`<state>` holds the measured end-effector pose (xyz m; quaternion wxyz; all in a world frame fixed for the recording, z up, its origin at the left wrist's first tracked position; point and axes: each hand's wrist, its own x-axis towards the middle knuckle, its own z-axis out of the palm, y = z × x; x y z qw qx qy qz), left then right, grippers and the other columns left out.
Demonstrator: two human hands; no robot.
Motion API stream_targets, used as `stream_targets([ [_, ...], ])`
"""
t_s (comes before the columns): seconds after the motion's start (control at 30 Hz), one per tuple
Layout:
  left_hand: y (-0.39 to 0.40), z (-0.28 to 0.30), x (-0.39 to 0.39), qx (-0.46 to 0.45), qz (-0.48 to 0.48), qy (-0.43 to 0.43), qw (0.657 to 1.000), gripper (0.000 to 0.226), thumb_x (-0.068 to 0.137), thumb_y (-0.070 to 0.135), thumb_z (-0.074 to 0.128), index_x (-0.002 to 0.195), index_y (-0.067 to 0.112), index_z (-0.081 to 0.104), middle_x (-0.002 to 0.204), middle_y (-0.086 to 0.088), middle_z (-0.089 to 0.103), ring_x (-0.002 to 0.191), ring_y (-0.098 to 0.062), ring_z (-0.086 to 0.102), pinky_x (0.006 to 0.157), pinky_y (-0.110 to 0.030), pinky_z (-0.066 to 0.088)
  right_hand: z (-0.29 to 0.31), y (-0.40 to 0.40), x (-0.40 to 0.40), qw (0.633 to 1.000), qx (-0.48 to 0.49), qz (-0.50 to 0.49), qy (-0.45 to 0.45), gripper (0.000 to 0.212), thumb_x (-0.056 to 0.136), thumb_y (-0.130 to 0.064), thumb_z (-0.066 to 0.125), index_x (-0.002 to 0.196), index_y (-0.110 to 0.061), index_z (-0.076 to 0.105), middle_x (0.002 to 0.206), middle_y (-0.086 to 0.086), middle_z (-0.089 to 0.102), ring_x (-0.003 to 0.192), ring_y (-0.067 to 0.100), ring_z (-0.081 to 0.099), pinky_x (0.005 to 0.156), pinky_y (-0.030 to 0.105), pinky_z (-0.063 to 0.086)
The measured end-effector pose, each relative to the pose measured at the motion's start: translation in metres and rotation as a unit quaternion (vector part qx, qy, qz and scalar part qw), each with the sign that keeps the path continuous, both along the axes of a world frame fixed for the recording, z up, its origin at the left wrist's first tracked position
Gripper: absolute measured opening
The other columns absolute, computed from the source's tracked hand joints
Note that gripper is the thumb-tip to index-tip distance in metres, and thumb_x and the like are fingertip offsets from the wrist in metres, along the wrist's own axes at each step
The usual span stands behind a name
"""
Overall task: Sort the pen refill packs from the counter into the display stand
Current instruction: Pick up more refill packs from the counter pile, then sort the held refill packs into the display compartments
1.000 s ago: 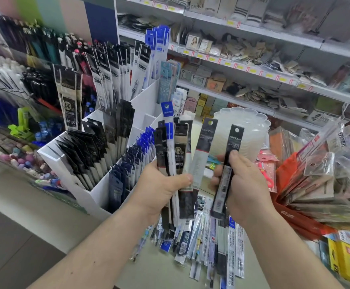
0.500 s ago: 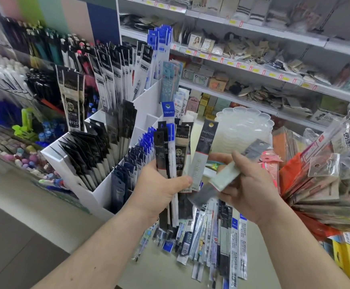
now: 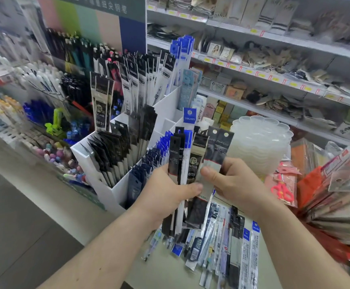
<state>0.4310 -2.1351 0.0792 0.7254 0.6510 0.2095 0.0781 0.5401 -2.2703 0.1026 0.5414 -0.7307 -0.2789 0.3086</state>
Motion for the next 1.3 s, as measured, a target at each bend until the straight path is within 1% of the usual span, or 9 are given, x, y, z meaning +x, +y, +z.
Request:
stream_targets([
  [0.1,0.0,0.003,-0.004,0.016,-0.013,0.009,1.0,0.027,0.079,0.006,0.08,0.103,0.014,0.071,0.092,-0.001,0.077,0.087,-0.015,0.073,0.078,-0.033,0.055,0.003,0.001,-0.004,0.999,-0.021,0.025,-0.009,0.02,0.083,-0.035,0.07,0.085,-0.015,0.071,0.072,0.007,0.072,0.064,0.013,0.06,0.063,0.027,0.047],
  [0.17,0.001,0.007,-0.006,0.024,-0.022,0.014,0.999,0.029,0.079,0.007,0.081,0.105,0.014,0.07,0.095,-0.001,0.077,0.09,-0.015,0.074,0.081,-0.033,0.057,0.005,0.0,-0.003,0.998,0.022,0.029,0.044,0.005,0.088,-0.014,0.068,0.084,-0.011,0.067,0.065,-0.002,0.07,0.057,0.005,0.061,0.055,0.017,0.047],
  [0.23,0.002,0.011,-0.009,0.03,-0.021,0.005,0.999,0.03,0.08,0.007,0.08,0.107,0.014,0.07,0.097,0.0,0.077,0.091,-0.014,0.073,0.082,-0.032,0.058,0.007,0.0,-0.002,0.993,0.059,0.03,0.097,0.009,0.089,0.001,0.063,0.084,-0.005,0.063,0.059,-0.005,0.065,0.047,0.001,0.057,0.045,0.011,0.041],
  [0.4,0.006,0.023,-0.018,0.053,0.075,-0.018,0.996,0.023,0.078,0.004,0.081,0.091,0.017,0.069,0.087,0.003,0.077,0.081,-0.012,0.073,0.068,-0.02,0.056,0.007,0.013,-0.001,0.994,0.06,0.028,0.086,0.014,0.078,-0.021,0.073,0.084,-0.01,0.067,0.073,0.013,0.063,0.06,0.023,0.054,0.049,0.024,0.037],
  [0.53,0.014,0.032,-0.028,0.066,0.129,-0.044,0.988,0.016,0.079,0.003,0.08,0.089,0.012,0.07,0.079,-0.001,0.077,0.072,-0.013,0.073,0.061,-0.024,0.054,0.008,0.03,-0.003,0.994,0.07,0.005,0.088,0.014,0.085,-0.015,0.075,0.086,-0.005,0.065,0.075,0.017,0.064,0.062,0.028,0.055,0.056,0.03,0.043],
  [0.63,0.023,0.04,-0.04,0.076,0.204,-0.08,0.973,0.011,0.081,0.002,0.076,0.086,0.006,0.068,0.067,-0.004,0.073,0.06,-0.016,0.07,0.052,-0.022,0.05,0.017,0.045,0.011,0.982,0.129,-0.13,0.041,0.016,0.092,-0.004,0.065,0.076,-0.008,0.063,0.056,0.005,0.064,0.044,0.018,0.051,0.04,0.022,0.038],
  [0.87,0.026,0.048,-0.06,0.087,0.253,-0.09,0.959,0.009,0.084,0.005,0.074,0.085,0.005,0.065,0.061,0.001,0.069,0.06,-0.016,0.071,0.05,-0.021,0.051,0.03,0.101,0.024,0.958,0.153,-0.212,-0.116,0.011,0.086,-0.014,0.074,0.076,-0.016,0.068,0.069,0.007,0.069,0.054,0.019,0.065,0.05,0.028,0.054],
  [1.1,0.026,0.047,-0.066,0.104,0.257,-0.084,0.957,0.009,0.084,0.006,0.075,0.087,0.006,0.066,0.063,0.001,0.07,0.061,-0.015,0.071,0.052,-0.021,0.051,0.021,0.141,0.041,0.968,0.052,-0.209,-0.133,0.016,0.086,-0.021,0.072,0.073,-0.019,0.063,0.078,0.014,0.072,0.069,0.031,0.072,0.064,0.048,0.062],
  [1.3,0.021,0.045,-0.061,0.112,0.25,-0.081,0.958,0.009,0.081,0.005,0.075,0.085,0.003,0.067,0.068,-0.01,0.071,0.069,-0.035,0.068,0.053,-0.026,0.055,0.017,0.16,0.043,0.993,-0.079,-0.065,-0.054,0.014,0.086,-0.012,0.071,0.086,0.002,0.07,0.078,0.017,0.074,0.054,0.023,0.069,0.06,0.035,0.061],
])
